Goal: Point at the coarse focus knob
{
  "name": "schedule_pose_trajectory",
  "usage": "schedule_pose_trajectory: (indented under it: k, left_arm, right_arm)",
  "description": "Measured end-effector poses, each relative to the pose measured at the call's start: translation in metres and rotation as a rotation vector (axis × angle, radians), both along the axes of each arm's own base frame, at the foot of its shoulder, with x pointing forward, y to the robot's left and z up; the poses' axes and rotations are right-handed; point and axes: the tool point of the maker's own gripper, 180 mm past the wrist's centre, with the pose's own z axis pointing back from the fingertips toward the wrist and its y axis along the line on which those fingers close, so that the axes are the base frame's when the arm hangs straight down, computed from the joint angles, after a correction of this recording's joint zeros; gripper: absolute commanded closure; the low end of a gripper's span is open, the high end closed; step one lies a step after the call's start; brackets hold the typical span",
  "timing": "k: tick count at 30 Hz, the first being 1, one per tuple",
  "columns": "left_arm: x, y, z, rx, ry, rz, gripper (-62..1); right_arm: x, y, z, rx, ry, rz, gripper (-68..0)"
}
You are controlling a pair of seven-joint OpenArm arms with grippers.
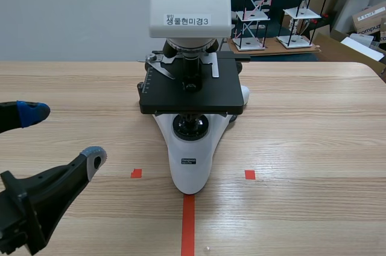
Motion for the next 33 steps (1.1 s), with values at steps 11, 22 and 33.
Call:
schedule_pose_trajectory:
  k: [11,22,33]
  left_arm:
    - [0.000,0.000,0.001,-0.002,-0.003,0.000,-62.3]
    - [0.000,0.000,0.003,-0.009,-0.012,0.000,-62.3]
    - [0.000,0.000,0.003,-0.009,-0.012,0.000,-62.3]
  right_arm:
    - [-0.006,0.014,-0.010,0.021,0.052,0.048,-1.0]
    - [-0.004,0.012,-0.023,0.032,0.094,0.032,-1.0]
    - [-0.004,0.012,-0.022,0.035,0.091,0.033,-1.0]
